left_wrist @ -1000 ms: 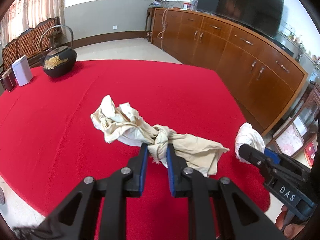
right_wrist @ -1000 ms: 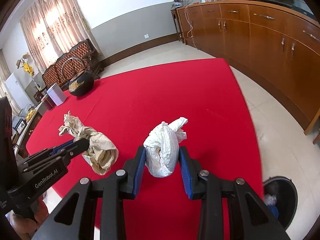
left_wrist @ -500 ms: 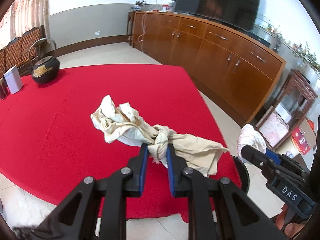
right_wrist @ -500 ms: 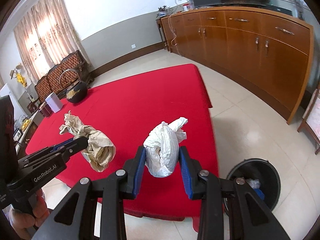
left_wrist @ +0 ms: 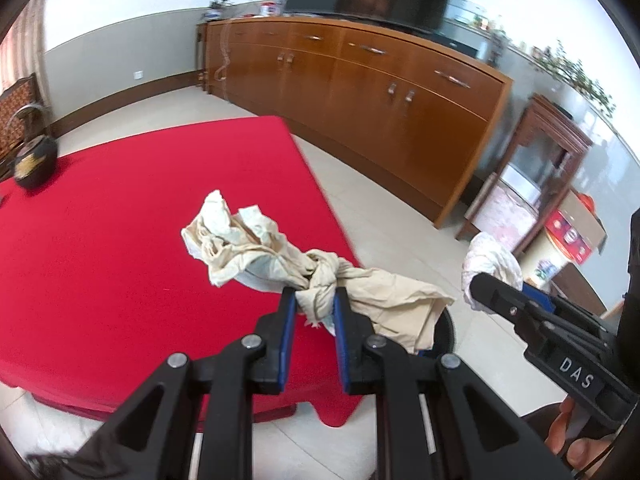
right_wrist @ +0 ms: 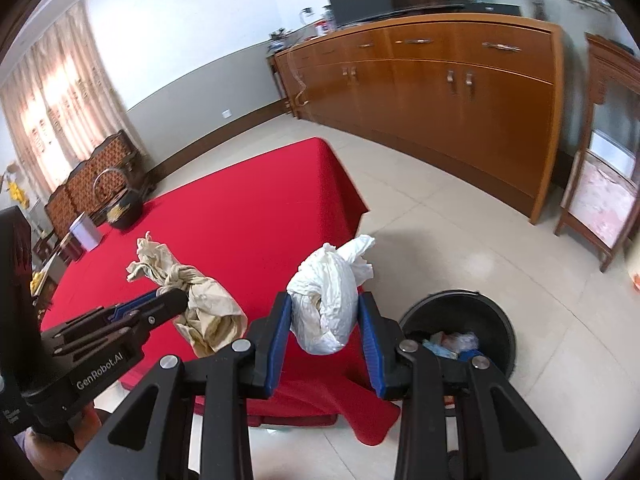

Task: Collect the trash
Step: 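Lift the beige cloth and white tissue and carry them over the black bucket, then open both grippers to drop the cloth and tissue into the bucket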

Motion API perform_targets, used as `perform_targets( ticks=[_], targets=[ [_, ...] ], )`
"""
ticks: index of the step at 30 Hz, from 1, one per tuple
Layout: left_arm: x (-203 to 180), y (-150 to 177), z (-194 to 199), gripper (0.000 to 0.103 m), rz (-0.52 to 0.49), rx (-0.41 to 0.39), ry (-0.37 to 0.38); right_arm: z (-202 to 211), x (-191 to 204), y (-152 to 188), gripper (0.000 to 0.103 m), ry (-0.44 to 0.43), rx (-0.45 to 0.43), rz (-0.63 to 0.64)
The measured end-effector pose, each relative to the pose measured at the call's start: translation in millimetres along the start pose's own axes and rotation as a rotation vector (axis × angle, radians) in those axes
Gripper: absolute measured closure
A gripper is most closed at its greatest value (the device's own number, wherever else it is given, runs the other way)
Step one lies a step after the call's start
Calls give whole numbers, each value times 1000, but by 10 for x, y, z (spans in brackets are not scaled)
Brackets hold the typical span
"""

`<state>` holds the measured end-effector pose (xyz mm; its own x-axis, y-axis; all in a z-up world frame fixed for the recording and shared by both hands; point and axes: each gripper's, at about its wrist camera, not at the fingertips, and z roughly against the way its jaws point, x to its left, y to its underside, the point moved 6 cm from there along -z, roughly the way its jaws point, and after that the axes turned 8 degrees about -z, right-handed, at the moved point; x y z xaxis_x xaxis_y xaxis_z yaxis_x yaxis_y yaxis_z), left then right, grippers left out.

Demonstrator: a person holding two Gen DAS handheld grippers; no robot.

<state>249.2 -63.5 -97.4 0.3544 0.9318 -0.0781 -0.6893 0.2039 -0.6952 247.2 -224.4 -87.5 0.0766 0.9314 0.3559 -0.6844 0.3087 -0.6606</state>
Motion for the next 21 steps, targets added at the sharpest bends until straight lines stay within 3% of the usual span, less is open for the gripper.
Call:
perform_targets(
  ticks=[12,21],
  targets=[
    [-780,3,-170,84,-118,38,101,391,-846,48,67,95,-41,-114],
    [-1178,65,-400,84,-180,94,126,475,-1396,112,67,154,-41,-196]
  ],
)
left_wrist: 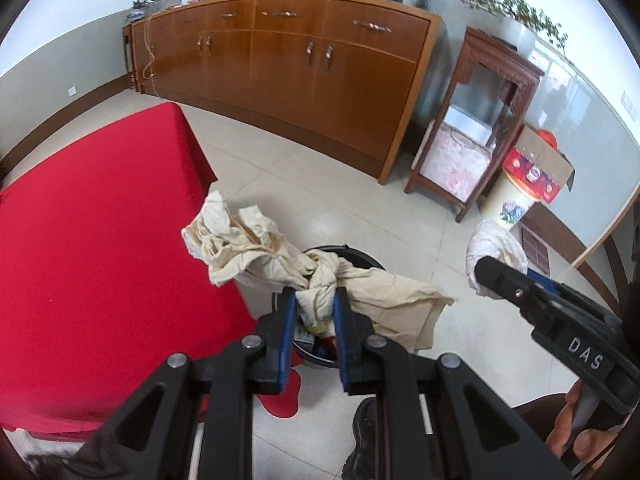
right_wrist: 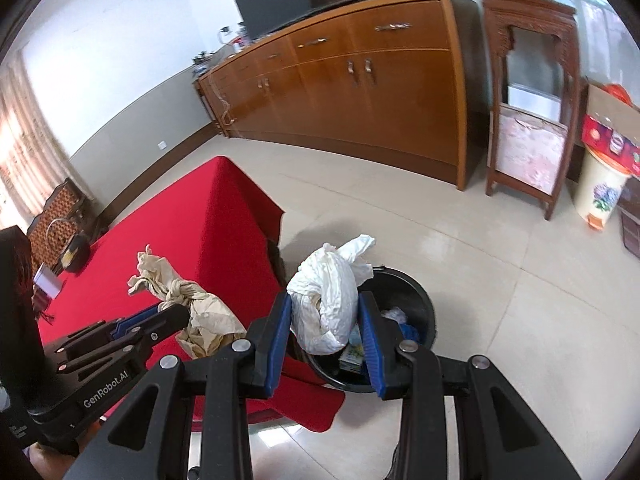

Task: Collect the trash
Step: 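Open both grippers to drop the cloth and tissue into the bucket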

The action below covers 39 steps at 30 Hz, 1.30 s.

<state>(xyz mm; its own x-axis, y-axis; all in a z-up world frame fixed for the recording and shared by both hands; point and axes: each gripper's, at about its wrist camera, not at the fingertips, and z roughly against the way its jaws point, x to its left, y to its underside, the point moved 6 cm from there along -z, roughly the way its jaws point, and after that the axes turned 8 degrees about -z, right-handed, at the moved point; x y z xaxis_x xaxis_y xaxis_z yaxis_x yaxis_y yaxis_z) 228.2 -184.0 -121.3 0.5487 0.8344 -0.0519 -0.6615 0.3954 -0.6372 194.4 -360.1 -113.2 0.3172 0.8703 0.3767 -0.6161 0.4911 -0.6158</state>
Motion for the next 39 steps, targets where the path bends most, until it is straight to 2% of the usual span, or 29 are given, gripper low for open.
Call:
perform_targets(
  ticks=[9,19,29,33,36,39],
  targets=[
    [-213,27,-363,84,-43,66,-2,-202,-378,-59,67,31,26,-49],
    [-260,63,-787,83,-56,142,-25,-739,-527,-289,67,37,79,-59],
    [-300,119,-1258,81,-55,243,-34,-1622,-646,-331,66,77,241,-55],
    [-291,118,-1352,79,-37,260,-21,-1901,-707,-303,65,83,297,-65],
    [-271,110,-1373,68,-36,260,-18,-2007,-701,-302,64,88,315,-56],
    [-241,78,-1353,52,-20,245,-19,-2060,-714,-301,52,104,320,-58]
  ],
)
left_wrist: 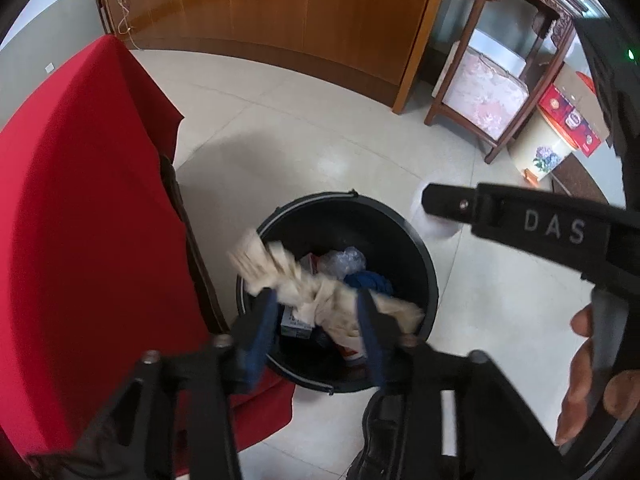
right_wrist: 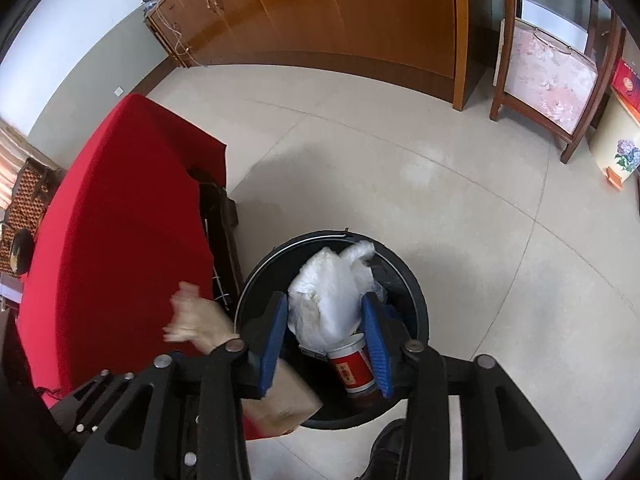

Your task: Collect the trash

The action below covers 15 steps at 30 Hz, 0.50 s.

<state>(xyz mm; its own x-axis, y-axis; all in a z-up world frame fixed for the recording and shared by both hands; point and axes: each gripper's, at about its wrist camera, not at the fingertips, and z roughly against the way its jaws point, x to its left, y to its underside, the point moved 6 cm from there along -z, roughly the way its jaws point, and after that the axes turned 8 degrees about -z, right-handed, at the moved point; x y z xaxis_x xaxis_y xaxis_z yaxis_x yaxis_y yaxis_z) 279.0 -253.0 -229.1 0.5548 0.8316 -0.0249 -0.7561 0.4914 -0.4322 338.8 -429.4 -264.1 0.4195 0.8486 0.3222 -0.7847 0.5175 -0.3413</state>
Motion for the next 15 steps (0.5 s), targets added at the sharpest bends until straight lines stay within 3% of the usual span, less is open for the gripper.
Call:
perform_targets(
  ticks=[1,3,10,15],
  targets=[
    [11,-9,-3,46,3,-4,-2,-10,-17,-16,47,6,0,-8],
    [23,-23,19,42,9,-12,-11,12,-46,-44,46,12,-15,-23],
    [67,-104,270,42,23,-68,-20,329,-134,-58,46,12,-93,-58],
    [143,-59,798,41,51,-140,-43,610,-85,70,46,1,-117,-39]
  ],
)
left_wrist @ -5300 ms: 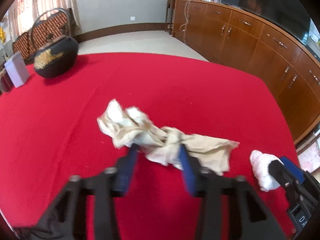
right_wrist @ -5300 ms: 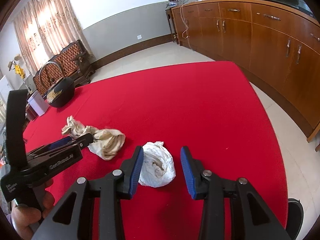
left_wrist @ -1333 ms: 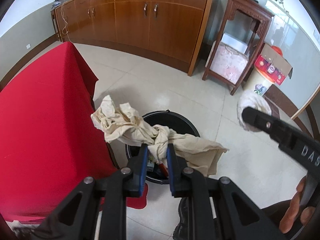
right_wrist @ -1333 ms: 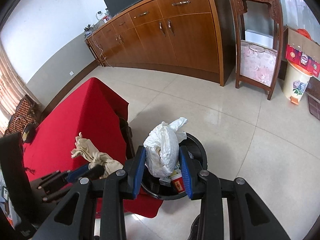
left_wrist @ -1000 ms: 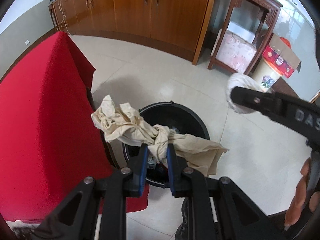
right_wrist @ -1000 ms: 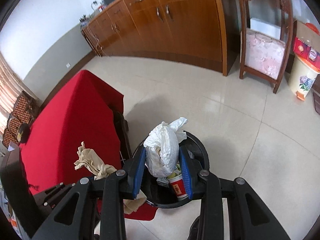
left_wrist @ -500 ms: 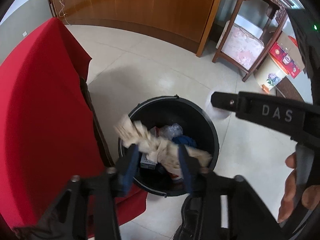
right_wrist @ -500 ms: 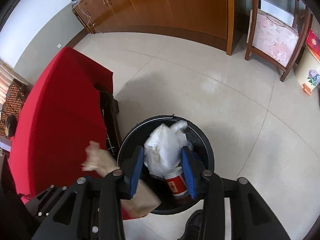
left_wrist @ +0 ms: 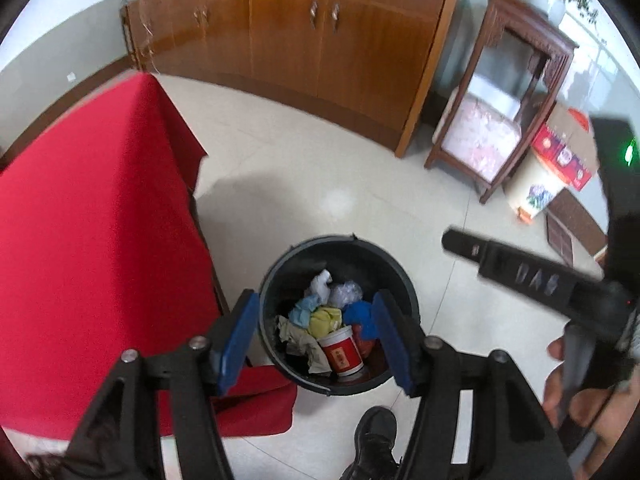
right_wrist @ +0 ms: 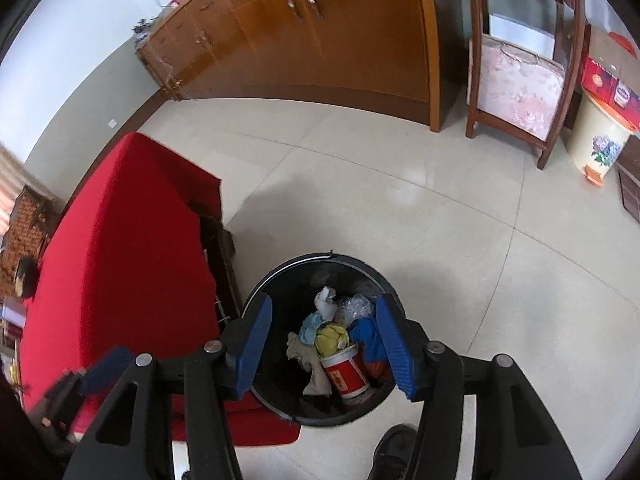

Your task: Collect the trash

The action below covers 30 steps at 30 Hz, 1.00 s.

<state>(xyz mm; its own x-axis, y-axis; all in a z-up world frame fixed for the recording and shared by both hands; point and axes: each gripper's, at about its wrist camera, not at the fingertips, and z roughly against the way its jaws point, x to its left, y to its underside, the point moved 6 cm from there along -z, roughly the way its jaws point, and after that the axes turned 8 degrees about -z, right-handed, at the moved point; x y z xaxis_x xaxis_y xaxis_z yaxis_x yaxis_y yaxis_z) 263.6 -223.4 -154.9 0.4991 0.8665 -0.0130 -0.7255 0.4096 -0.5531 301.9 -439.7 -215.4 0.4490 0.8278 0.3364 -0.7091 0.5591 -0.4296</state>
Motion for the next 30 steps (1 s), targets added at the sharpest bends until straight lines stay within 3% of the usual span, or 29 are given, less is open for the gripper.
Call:
perform_targets(
  ticks=[6,11,14,19,22,27,30],
  targets=[
    [357,160,645,33,82,-57,-106,524,335,393,46,-56,0,104],
    [636,503,1236,24,166,-99,-213,1019,719,833,34,-116,-22,212],
    [686,685,1500,21,182,-114,-257,1327,938,1179,33,-157,-17,285],
    [638,943,1869,15,171,-121,-298,1717,1057,1641,33,-191,-1,336],
    [610,1083,2071,9,166,-133,-318,2000,1073,1842,26,-206,-21,355],
    [592,1248,2430,9,168,-167,-329,2458,1083,2022,22,-202,-106,406],
    [570,1282,2600,8,177,-202,-330,2719,1075,2038,20,-216,-165,375]
  ],
)
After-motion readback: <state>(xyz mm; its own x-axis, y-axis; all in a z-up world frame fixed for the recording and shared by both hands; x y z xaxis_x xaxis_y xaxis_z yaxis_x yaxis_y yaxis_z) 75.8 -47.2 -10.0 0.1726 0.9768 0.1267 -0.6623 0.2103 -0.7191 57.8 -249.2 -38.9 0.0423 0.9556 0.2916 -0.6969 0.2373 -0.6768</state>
